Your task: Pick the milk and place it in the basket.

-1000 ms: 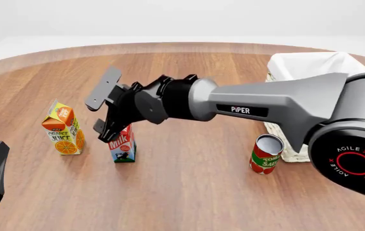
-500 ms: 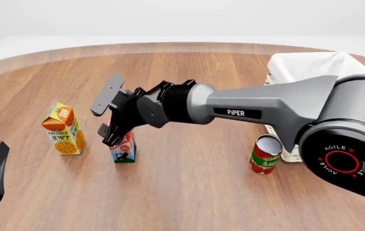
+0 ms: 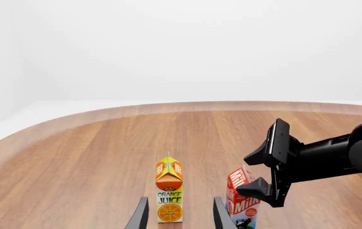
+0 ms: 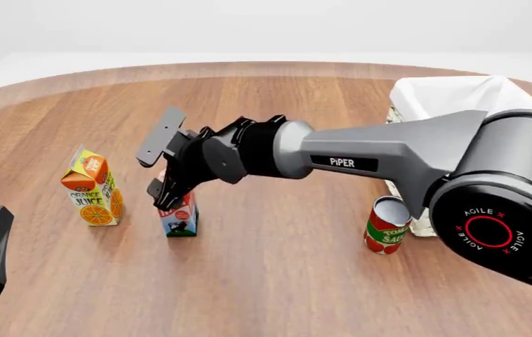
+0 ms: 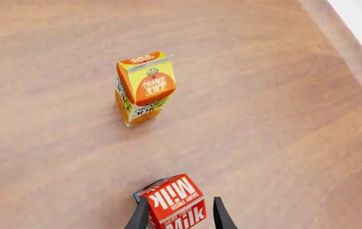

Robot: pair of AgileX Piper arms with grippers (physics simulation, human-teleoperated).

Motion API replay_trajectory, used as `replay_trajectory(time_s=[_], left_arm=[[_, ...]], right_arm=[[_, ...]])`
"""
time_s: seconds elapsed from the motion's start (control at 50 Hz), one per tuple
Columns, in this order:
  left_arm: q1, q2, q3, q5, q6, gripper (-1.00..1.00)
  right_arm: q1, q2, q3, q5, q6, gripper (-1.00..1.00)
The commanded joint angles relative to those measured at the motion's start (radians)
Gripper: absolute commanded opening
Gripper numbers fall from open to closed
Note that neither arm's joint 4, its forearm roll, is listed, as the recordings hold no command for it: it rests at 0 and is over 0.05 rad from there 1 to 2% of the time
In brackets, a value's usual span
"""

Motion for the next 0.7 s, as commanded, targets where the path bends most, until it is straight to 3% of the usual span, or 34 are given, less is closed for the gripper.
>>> replay_trajectory(time_s=[0.02,0.7], left_arm=[[0.000,0.000,0.000,0.000,0.000,1.00],[0.000,0.000,0.000,0.000,0.000,1.00]], right_arm=[[-0.007,0.016,0.005,0.001,0.002,1.00],[0.003,0.038,0.028,0.008,-0.009,1.00]])
